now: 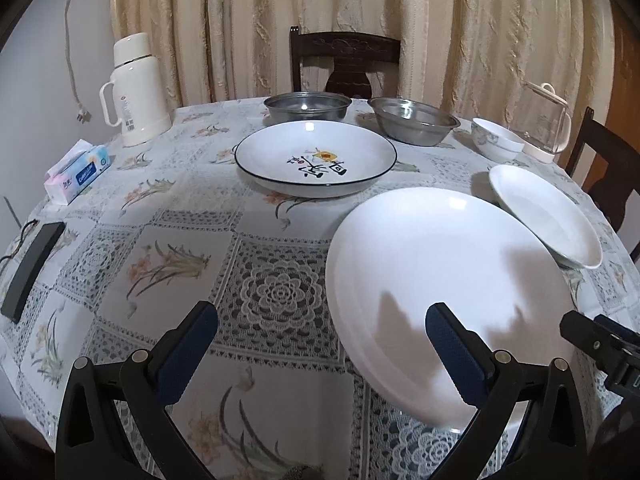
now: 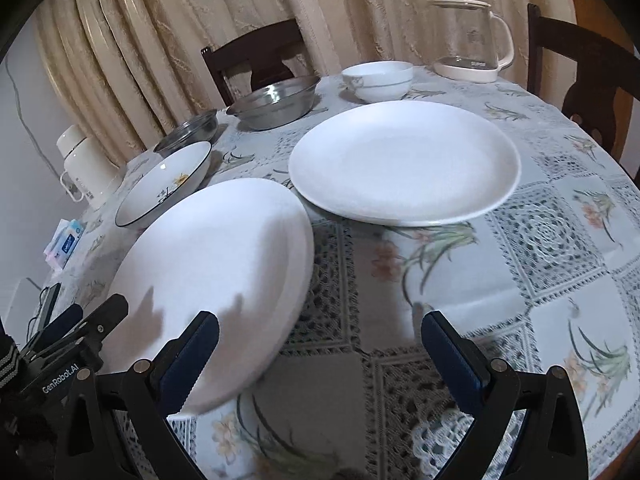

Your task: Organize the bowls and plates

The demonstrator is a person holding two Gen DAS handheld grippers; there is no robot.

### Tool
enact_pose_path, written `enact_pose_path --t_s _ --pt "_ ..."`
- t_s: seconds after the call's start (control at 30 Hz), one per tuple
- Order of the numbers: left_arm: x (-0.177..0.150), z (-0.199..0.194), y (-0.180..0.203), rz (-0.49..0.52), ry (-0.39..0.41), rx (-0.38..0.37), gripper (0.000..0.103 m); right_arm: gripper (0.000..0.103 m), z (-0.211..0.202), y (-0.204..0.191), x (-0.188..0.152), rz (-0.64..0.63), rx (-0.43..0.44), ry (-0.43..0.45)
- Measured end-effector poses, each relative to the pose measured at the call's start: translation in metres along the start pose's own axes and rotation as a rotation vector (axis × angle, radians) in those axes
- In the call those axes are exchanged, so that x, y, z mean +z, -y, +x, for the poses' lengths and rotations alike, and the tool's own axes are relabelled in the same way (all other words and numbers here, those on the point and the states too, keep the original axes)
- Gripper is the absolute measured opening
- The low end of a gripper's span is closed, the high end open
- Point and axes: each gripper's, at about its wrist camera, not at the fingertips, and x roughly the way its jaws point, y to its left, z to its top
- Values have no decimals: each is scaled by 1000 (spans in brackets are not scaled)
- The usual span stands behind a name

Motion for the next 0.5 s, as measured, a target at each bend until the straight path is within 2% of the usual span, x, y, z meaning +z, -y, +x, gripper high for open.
enact_pose_path --t_s 0.17,0.5 --pt "7 19 -5 -45 -68 -36 103 103 11 -5 4 6 19 -32" --pt "10 40 -7 -59 -143 -84 103 103 17 -11 4 -41 -11 -34"
